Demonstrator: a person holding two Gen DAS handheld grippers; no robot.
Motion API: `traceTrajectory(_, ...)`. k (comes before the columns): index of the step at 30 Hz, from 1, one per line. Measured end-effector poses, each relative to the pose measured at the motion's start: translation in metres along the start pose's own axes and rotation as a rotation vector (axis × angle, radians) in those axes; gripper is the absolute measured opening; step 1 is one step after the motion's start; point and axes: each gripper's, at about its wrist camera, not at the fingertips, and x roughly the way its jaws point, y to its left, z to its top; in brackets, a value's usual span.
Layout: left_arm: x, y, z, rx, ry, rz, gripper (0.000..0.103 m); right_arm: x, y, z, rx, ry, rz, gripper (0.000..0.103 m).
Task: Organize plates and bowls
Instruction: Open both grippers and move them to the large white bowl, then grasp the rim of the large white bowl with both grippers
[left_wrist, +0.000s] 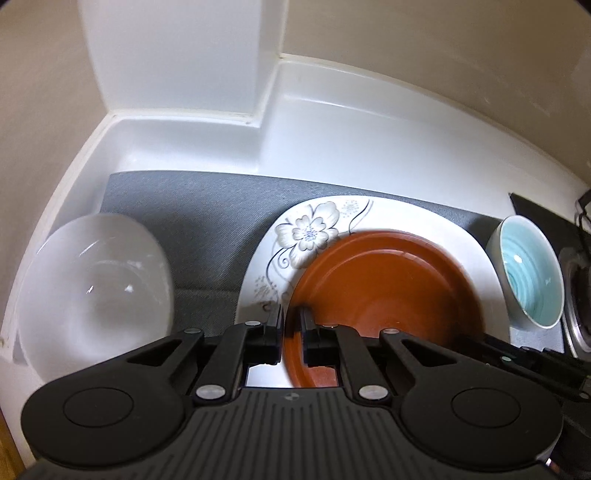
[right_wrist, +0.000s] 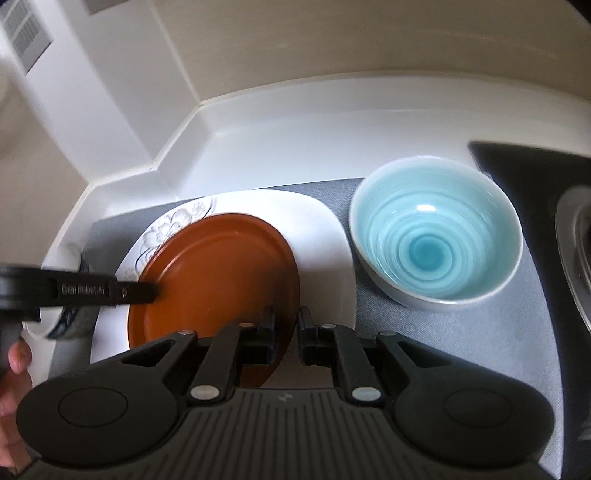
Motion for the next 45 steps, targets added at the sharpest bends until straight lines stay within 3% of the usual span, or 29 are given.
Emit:
traceTrajectory(1,-0.007,0.003,-0.002,0.001,-0.017,-0.001,0.016,-0.003,0.0,-0.001,0.008,-0.007,-0.003,0.022)
traceTrajectory(3,-0.026,0.013,-0.007,0.016,-0.075,-0.002,0.03,-0.012,-0.002,-0.003,0.015,-0.035,0.007,0.047)
traceTrajectory(5,-0.048,0.029,-0.016,0.015,-0.143,0.005,0.058,-0.022,-0.002,-0.004,0.005,-0.062,0.012,0.054)
traceTrajectory(8,-0.076,0.066,-0.033,-0.029,-0.24,0.041,0.07,-0.039,-0.003,-0.003,-0.002,-0.106,-0.008,0.057)
traceTrajectory(13,-0.091,0.129,-0.059,-0.163,-0.32,0.148,0.066,-0.048,0.012,0.003,-0.004,-0.111,0.061,0.057)
traceTrajectory(15,-0.086,0.151,-0.06,-0.232,-0.282,0.122,0.049,-0.045,0.031,0.003,-0.034,-0.104,0.092,0.057)
traceTrajectory(16,-0.08,0.161,-0.058,-0.27,-0.253,0.092,0.034,-0.042,0.042,0.003,-0.053,-0.099,0.11,0.057)
traceTrajectory(18,-0.073,0.176,-0.057,-0.343,-0.241,0.037,0.029,-0.033,0.065,0.003,-0.091,-0.08,0.157,0.057)
traceTrajectory(20,-0.071,0.179,-0.052,-0.346,-0.234,0.021,0.025,-0.023,0.089,0.004,-0.139,-0.058,0.205,0.057)
traceTrajectory(24,-0.066,0.179,-0.046,-0.353,-0.203,-0.032,0.023,-0.001,0.131,0.007,-0.219,-0.01,0.24,0.057)
traceTrajectory(31,-0.047,0.185,-0.045,-0.391,-0.14,-0.096,0.02,0.029,0.166,0.009,-0.213,0.049,0.275,0.056)
traceTrajectory(34,-0.041,0.187,-0.043,-0.397,-0.13,-0.117,0.018,0.042,0.174,0.009,-0.208,0.069,0.276,0.048)
traceTrajectory(36,-0.042,0.187,-0.042,-0.379,-0.13,-0.117,0.018,0.047,0.18,0.008,-0.219,0.083,0.268,0.032)
traceTrajectory(40,-0.047,0.189,-0.046,-0.373,-0.09,-0.119,0.018,0.042,0.181,0.005,-0.248,0.095,0.231,0.016)
traceTrajectory(45,-0.058,0.186,-0.063,-0.371,-0.021,-0.136,0.019,0.022,0.178,-0.009,-0.245,0.156,0.254,0.016)
